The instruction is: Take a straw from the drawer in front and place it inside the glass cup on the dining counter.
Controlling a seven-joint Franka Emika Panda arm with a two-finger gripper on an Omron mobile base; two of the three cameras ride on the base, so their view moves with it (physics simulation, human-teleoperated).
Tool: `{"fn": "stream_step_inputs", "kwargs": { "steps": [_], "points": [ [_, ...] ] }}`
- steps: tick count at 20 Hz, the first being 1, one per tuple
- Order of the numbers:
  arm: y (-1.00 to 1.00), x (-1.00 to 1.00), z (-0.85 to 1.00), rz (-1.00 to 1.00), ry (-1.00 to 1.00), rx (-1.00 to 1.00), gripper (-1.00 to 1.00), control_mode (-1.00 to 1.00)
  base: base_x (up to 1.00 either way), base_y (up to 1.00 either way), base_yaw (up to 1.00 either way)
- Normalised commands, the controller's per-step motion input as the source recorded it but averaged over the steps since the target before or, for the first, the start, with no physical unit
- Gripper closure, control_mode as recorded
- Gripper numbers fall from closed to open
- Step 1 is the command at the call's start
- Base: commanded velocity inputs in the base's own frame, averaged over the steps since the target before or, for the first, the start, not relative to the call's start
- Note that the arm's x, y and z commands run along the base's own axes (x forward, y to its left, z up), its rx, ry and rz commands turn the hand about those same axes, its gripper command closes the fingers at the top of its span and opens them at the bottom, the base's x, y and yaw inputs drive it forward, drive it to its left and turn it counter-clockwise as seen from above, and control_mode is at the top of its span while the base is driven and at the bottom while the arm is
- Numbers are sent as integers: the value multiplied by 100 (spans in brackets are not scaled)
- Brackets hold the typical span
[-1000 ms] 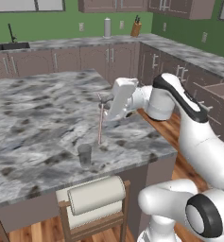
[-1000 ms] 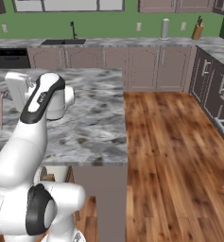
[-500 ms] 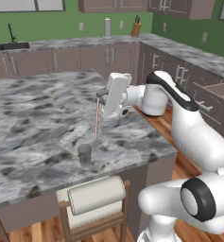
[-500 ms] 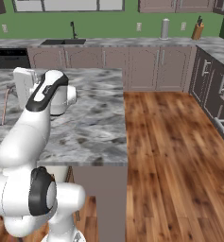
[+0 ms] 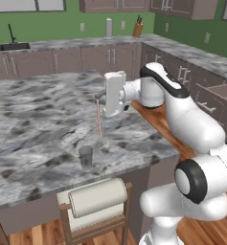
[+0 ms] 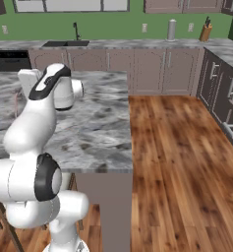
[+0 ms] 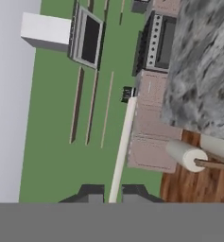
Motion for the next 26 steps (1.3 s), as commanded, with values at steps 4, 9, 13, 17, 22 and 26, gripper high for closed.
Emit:
{"fn": "stream_step_inputs", "kwargs": {
  "steps": [4,9,13,17,22,26],
  "points": [
    [1,28,-38,1,1,-5,100,-100,0,0,0],
    [14,20,-36,1,3,0,100,-100,0,0,0],
    [24,15,-22,0,0,1,100,-100,0,0,0],
    [24,19,-31,0,0,0,100,-100,0,0,0],
    [14,22,-25,1,0,0,100,-100,0,0,0],
    [1,14,-19,2,0,0,100,-100,0,0,0]
  ]
}}
